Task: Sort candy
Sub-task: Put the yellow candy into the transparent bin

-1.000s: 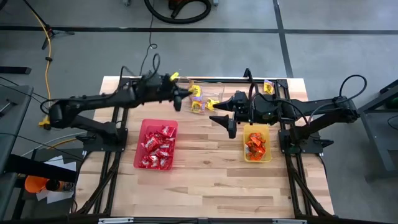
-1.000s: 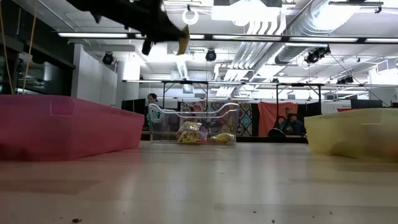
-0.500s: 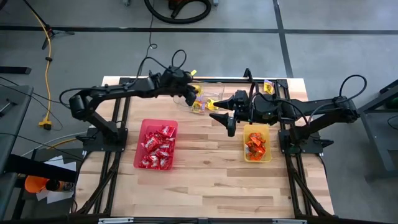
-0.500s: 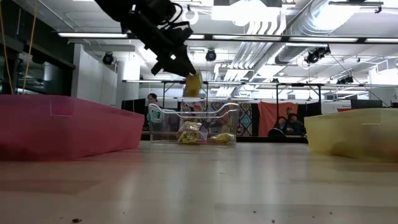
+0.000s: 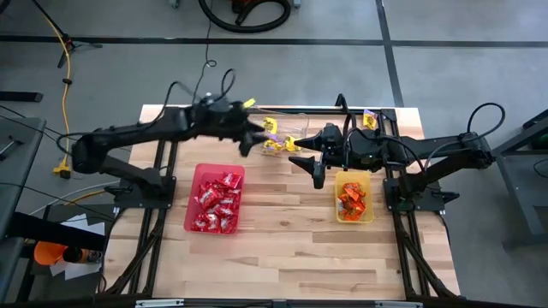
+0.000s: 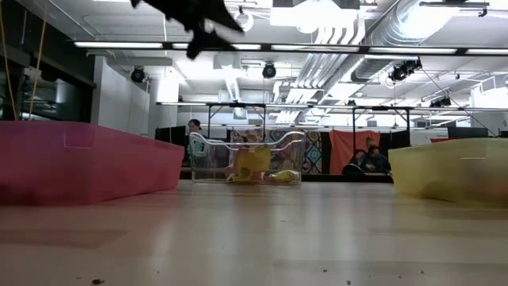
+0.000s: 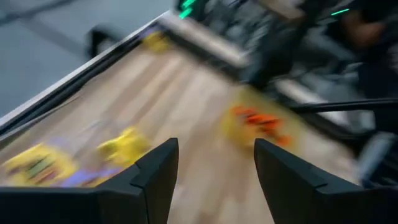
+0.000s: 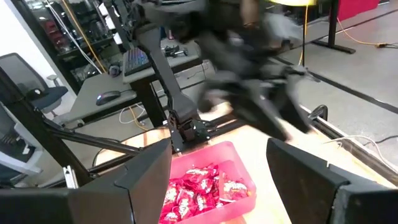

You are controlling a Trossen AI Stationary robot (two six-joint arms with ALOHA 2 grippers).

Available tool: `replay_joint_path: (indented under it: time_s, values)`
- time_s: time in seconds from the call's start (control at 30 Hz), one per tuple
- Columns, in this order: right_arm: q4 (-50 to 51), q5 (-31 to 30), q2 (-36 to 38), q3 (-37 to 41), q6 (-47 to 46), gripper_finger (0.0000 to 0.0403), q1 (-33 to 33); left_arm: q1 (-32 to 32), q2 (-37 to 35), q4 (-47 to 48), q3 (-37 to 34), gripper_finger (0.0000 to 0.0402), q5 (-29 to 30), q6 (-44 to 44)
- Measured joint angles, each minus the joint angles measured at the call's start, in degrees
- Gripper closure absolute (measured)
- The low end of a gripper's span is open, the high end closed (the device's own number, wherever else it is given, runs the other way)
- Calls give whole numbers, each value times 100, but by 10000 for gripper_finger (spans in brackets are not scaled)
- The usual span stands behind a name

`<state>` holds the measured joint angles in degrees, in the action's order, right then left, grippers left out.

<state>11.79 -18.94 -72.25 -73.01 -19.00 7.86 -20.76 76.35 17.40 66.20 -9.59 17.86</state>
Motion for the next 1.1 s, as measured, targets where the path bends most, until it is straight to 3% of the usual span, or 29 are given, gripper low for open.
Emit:
replay_joint_path:
  time_s: [0.17, 0.4, 0.57, 0.7, 0.9, 1.1]
  values:
    - [0, 2, 0, 2, 130, 144, 0, 893, -991, -1393, -906, 204, 16, 201]
    - [0, 49, 0, 0, 104, 144, 0, 2109, -1828, -3535, -2430, 204, 856, 856]
    - [-13, 122, 0, 0, 45, 144, 0, 2727, -1914, -3657, -2671, 204, 1744, 766]
    - [-16, 141, 0, 0, -130, 144, 0, 2928, -1921, -3738, -2671, 204, 2055, 567]
    - [-15, 140, 0, 0, -245, 144, -1, 2912, -2141, -3829, -2665, 204, 2016, 591]
    - [333, 107, 0, 2, -987, 144, 0, 2806, -2577, -3832, -2665, 204, 1716, 583]
